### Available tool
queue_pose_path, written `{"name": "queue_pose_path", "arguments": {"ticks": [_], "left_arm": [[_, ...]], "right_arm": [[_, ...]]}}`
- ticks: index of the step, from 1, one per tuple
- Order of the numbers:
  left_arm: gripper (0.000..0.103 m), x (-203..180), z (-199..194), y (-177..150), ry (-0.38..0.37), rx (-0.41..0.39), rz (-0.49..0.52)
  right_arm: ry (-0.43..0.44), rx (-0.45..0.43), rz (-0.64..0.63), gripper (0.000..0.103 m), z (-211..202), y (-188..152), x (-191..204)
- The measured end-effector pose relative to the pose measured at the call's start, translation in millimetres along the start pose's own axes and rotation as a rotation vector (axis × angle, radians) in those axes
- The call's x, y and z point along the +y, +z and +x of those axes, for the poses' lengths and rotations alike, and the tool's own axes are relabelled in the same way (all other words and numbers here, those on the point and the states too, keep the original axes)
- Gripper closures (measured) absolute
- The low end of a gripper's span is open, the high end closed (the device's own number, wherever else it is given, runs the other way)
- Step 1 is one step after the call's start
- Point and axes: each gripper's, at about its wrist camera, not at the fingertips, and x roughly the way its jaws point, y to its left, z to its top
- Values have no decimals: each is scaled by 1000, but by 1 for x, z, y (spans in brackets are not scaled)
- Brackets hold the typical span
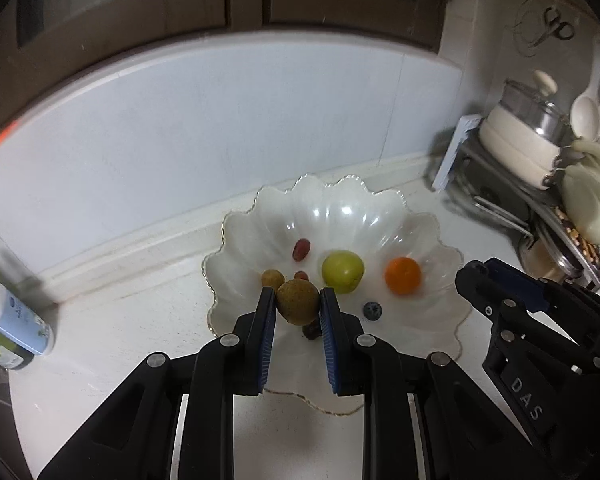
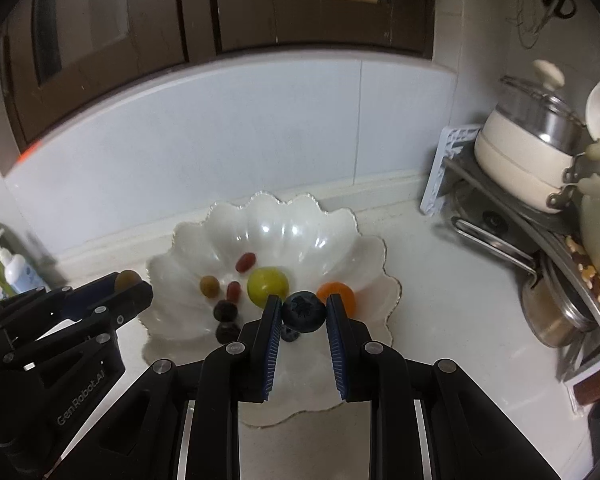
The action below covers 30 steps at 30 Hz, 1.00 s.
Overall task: Organize fruits
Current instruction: 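Open the left tool to drop the yellow fruit while the right releases the blueberry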
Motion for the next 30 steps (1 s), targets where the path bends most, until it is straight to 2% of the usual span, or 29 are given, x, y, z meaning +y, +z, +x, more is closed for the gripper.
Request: {"name": "queue_pose_path", "arguments": {"ticks": [10, 19, 20, 24, 25, 30], "left_arm": [[80, 7, 38, 1, 20, 87, -2], [80, 14, 58, -1, -27, 165, -34], [78, 15, 59, -1, -27, 164, -33], [59, 17, 58, -1, -35, 162, -36], [59, 17, 57, -1, -36, 162, -34], [56, 21, 45, -5, -3, 141, -22]], "right_arm": [[-18, 118, -7, 79, 44, 0, -1], [10, 223, 22, 78, 73, -9, -2], [12, 231, 29, 76, 73, -10, -2], [5, 245, 42, 65, 75, -11, -2], [2, 246, 42, 59, 74, -11, -2], [-23, 219, 44, 59, 60, -15, -1]]}}
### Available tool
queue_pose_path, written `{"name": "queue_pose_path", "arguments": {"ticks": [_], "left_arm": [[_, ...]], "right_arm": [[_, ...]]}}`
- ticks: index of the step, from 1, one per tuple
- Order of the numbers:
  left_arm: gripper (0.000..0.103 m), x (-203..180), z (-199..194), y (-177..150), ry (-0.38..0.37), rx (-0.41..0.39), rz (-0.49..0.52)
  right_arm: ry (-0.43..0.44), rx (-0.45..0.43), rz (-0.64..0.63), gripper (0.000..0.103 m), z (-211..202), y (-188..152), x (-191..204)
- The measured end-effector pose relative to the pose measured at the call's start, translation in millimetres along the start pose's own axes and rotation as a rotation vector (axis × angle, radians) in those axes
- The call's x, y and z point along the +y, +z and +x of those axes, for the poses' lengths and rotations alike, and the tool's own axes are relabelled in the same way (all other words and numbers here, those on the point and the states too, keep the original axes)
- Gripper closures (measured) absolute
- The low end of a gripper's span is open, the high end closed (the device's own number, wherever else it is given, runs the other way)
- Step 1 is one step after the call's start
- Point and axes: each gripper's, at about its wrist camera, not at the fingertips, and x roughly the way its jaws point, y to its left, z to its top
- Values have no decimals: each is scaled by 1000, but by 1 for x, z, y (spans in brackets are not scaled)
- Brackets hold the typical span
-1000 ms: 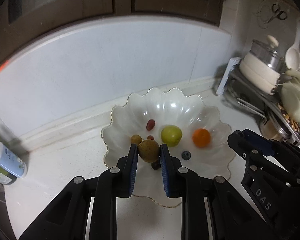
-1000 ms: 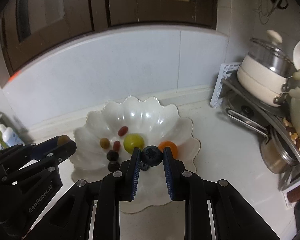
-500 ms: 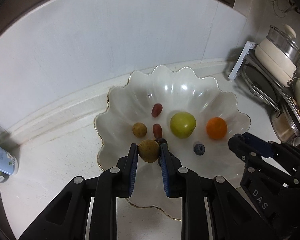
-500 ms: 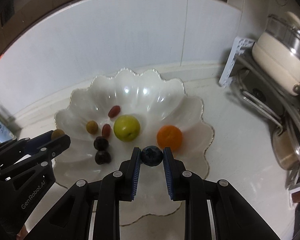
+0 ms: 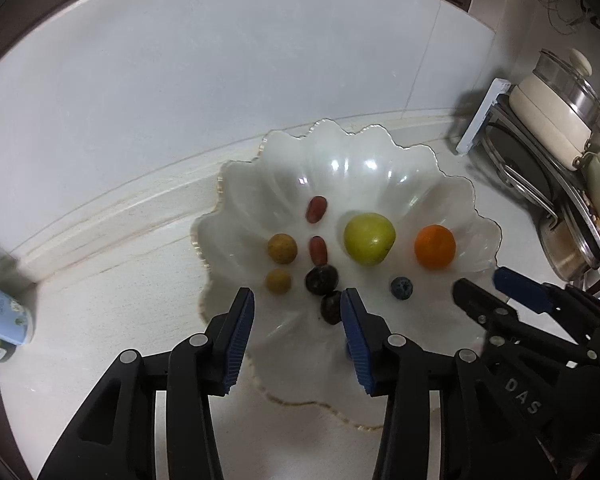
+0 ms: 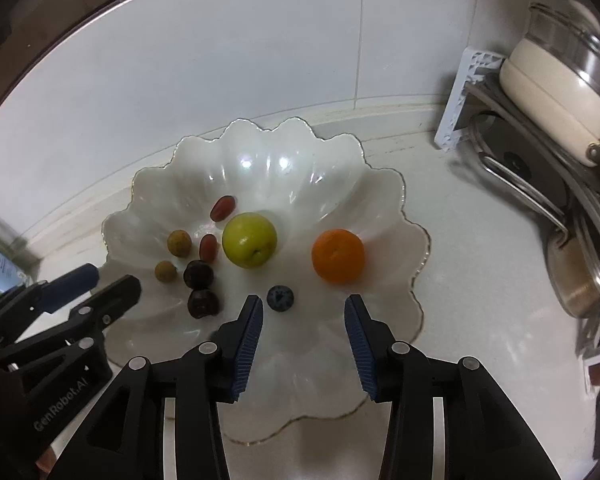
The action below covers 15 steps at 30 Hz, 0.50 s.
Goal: Organize fruits
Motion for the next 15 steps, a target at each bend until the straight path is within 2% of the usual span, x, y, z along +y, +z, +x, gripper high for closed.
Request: {"name": "queue_pose_path", "arguments": {"ticks": [3, 7, 11, 15], "left_arm": [[47, 1, -16, -8, 55, -43, 31], [45, 3, -43, -22, 112, -115, 79], [37, 10, -76, -39, 102, -187, 106], [34, 13, -109, -60, 113, -270, 150]], "right_arm": [[-3, -34, 10, 59, -16, -8, 1], [-31, -121, 10, 58, -46, -23, 9], [-51, -213, 26, 46, -82, -45, 21], [-76, -295, 43, 45, -116, -72, 31]]}}
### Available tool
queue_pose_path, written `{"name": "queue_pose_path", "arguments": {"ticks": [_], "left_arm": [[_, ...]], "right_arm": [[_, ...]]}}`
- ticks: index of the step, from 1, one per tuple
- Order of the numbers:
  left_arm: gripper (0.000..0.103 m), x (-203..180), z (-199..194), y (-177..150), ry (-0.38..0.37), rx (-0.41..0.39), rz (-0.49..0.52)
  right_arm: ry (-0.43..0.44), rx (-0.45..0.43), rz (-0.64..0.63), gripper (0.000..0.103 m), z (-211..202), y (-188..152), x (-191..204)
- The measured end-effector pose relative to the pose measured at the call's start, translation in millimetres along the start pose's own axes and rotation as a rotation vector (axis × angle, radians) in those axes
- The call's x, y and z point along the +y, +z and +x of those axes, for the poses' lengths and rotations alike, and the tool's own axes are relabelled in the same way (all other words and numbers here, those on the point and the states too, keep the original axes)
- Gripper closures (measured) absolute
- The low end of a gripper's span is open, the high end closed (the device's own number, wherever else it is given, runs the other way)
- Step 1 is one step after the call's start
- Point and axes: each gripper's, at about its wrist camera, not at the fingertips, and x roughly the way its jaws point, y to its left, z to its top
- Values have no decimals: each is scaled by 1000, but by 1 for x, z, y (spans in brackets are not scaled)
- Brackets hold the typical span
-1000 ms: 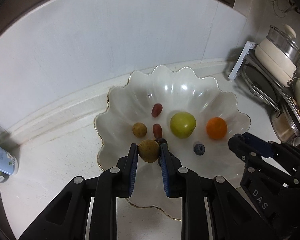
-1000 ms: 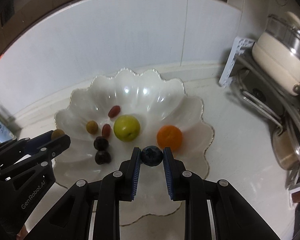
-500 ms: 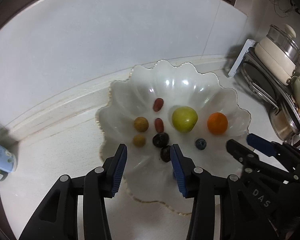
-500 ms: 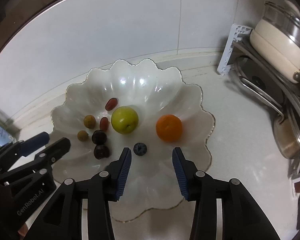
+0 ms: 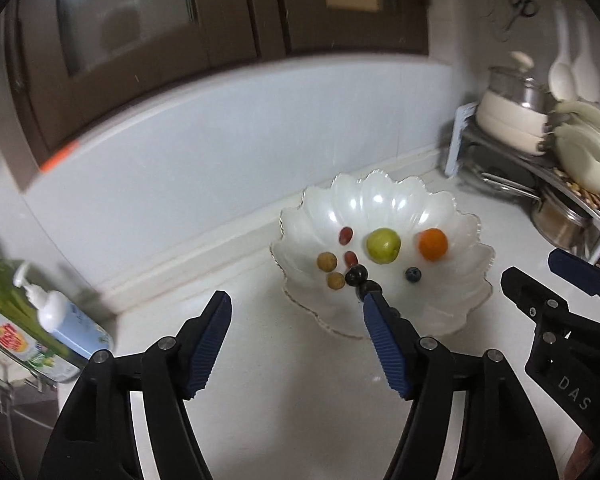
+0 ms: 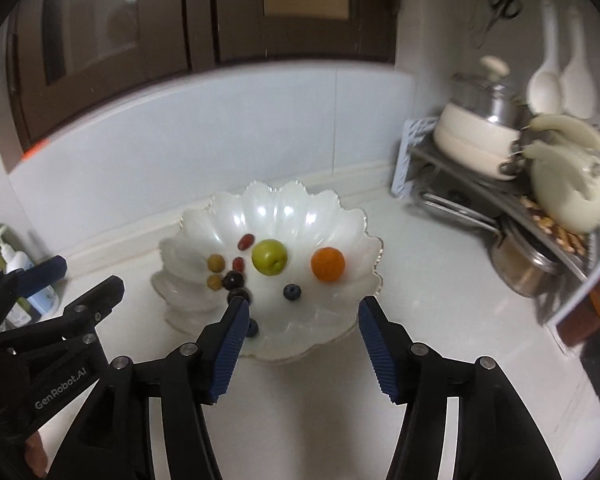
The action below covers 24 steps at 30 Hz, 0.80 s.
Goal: Organize fruits
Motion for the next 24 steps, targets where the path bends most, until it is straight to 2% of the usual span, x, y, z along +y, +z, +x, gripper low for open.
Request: {"name": "queue_pose_path", "arguments": {"ticks": [10, 12, 18, 20, 24], "left_arm": [[26, 7, -94, -37, 12, -153, 23], [19, 8, -117, -48, 23, -191, 13], [18, 4, -178, -87, 31, -253, -41], [17, 0, -198, -101, 23, -263, -57], [14, -12, -248, -139, 8, -301, -92]], "right_arm": [[9, -116, 44, 45, -86, -43, -4], [5, -131, 38, 45, -104, -53, -5], [9, -199, 14, 45, -167, -90, -15], [0, -224, 8, 33, -191, -103, -19], [5, -280, 4, 32, -238, -133, -28]]}}
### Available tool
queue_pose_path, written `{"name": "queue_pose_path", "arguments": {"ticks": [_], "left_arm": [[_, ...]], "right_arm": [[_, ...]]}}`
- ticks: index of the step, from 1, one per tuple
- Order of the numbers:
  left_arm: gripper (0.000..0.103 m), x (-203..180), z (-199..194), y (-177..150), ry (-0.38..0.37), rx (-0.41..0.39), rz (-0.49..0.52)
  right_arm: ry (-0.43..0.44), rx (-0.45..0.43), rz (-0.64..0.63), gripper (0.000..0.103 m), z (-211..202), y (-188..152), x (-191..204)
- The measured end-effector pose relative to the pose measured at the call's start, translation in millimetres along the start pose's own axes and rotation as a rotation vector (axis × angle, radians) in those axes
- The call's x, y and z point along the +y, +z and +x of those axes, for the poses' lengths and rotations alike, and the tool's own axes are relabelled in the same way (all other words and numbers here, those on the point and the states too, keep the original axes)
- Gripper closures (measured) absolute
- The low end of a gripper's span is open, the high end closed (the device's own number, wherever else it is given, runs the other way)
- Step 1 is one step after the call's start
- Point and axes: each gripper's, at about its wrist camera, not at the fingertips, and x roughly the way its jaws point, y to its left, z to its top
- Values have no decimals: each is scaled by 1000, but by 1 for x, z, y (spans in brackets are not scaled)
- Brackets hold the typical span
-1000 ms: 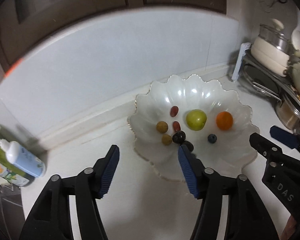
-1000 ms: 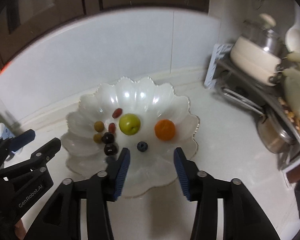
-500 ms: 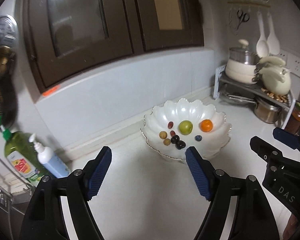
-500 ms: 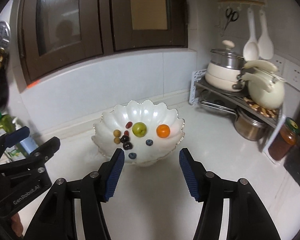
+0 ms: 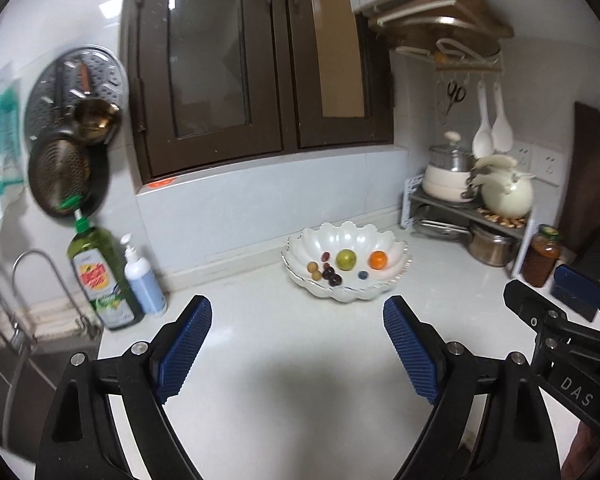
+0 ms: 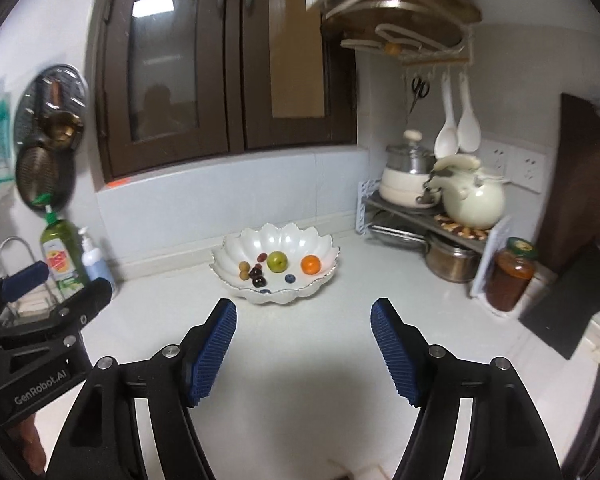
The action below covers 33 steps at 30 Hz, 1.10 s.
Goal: Organize fruits
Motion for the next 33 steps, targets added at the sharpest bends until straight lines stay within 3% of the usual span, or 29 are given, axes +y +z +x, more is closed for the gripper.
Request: {"name": "queue_pose_path", "arguments": {"ticks": [9, 17, 24, 33], "left_arm": [[10, -18, -113, -35, 46, -71, -21], [5, -22, -185, -51, 51, -115, -22], [3, -18, -231, -63, 68, -146, 4], [0, -10, -260, -70, 49, -162, 27]], "right_arm": [[16, -56, -8, 26, -108, -36, -19], [20, -115, -24, 26, -185, -52, -22], [7, -147, -10, 22, -229, -61, -20], [-9, -136, 12, 22, -258, -73, -11]]}}
